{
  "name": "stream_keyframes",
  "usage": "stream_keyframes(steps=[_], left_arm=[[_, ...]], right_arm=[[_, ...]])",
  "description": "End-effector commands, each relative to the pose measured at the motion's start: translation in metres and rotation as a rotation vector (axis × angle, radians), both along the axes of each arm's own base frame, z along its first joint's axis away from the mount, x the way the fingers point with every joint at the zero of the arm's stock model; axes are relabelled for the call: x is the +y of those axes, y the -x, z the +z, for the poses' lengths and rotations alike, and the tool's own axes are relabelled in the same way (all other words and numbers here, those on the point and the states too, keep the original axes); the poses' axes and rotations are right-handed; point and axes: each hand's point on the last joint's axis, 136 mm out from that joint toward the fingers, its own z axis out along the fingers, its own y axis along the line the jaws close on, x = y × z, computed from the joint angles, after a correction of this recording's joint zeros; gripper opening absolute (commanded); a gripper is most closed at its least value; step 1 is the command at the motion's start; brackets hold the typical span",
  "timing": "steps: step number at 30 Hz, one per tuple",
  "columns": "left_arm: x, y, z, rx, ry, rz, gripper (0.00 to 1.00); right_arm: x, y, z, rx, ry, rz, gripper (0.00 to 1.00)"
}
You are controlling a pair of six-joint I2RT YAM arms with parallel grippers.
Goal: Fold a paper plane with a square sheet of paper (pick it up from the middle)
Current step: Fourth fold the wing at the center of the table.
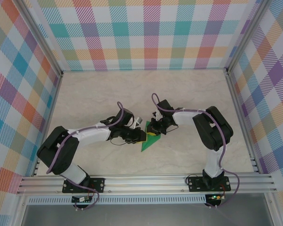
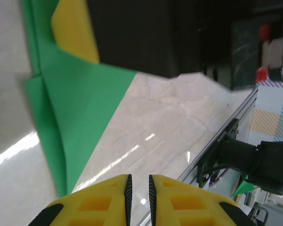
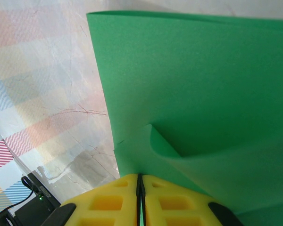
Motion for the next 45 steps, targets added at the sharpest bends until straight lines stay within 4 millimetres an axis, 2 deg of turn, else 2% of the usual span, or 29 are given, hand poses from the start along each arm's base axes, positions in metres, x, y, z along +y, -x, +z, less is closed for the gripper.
stream_keyframes(steps=[1, 4, 8, 13, 19, 26, 28, 30, 35, 38, 40, 45], left_arm=[[-0.009, 0.001, -0.021, 0.040, -0.030, -0.006, 0.19], [-0.009, 0.006, -0.040, 0.077, -0.061, -0.013, 0.19], [0.005, 0.017, -0.063, 0.121, -0.134, 0.000, 0.18], [0.022, 0.040, -0.080, 0.190, -0.175, -0.009, 0.18], [0.041, 0.066, -0.084, 0.223, -0.224, -0.043, 0.18], [0.051, 0.079, -0.079, 0.235, -0.220, -0.036, 0.19], [0.047, 0.076, -0.073, 0.222, -0.201, -0.034, 0.18], [0.039, 0.069, -0.058, 0.188, -0.156, -0.029, 0.18], [0.023, 0.034, -0.010, 0.017, -0.077, 0.027, 0.18], [0.010, 0.012, 0.009, -0.060, -0.039, 0.058, 0.18], [0.004, 0.000, 0.011, -0.086, -0.033, 0.068, 0.17], [-0.010, -0.016, -0.008, -0.077, -0.044, 0.075, 0.13]], right_arm=[[-0.043, 0.032, -0.063, 0.122, 0.245, -0.023, 0.12], [-0.043, 0.032, -0.063, 0.120, 0.242, -0.023, 0.12], [-0.042, 0.032, -0.061, 0.119, 0.240, -0.023, 0.12], [-0.044, 0.034, -0.063, 0.122, 0.248, -0.019, 0.12], [-0.045, 0.034, -0.063, 0.123, 0.250, -0.022, 0.12], [-0.044, 0.033, -0.063, 0.120, 0.249, -0.026, 0.12], [-0.043, 0.033, -0.062, 0.121, 0.246, -0.025, 0.12], [-0.043, 0.032, -0.061, 0.121, 0.244, -0.025, 0.12], [-0.042, 0.031, -0.059, 0.117, 0.241, -0.023, 0.12], [-0.042, 0.031, -0.059, 0.117, 0.242, -0.023, 0.12], [-0.042, 0.031, -0.059, 0.118, 0.242, -0.024, 0.12], [-0.042, 0.031, -0.060, 0.119, 0.238, -0.028, 0.12]])
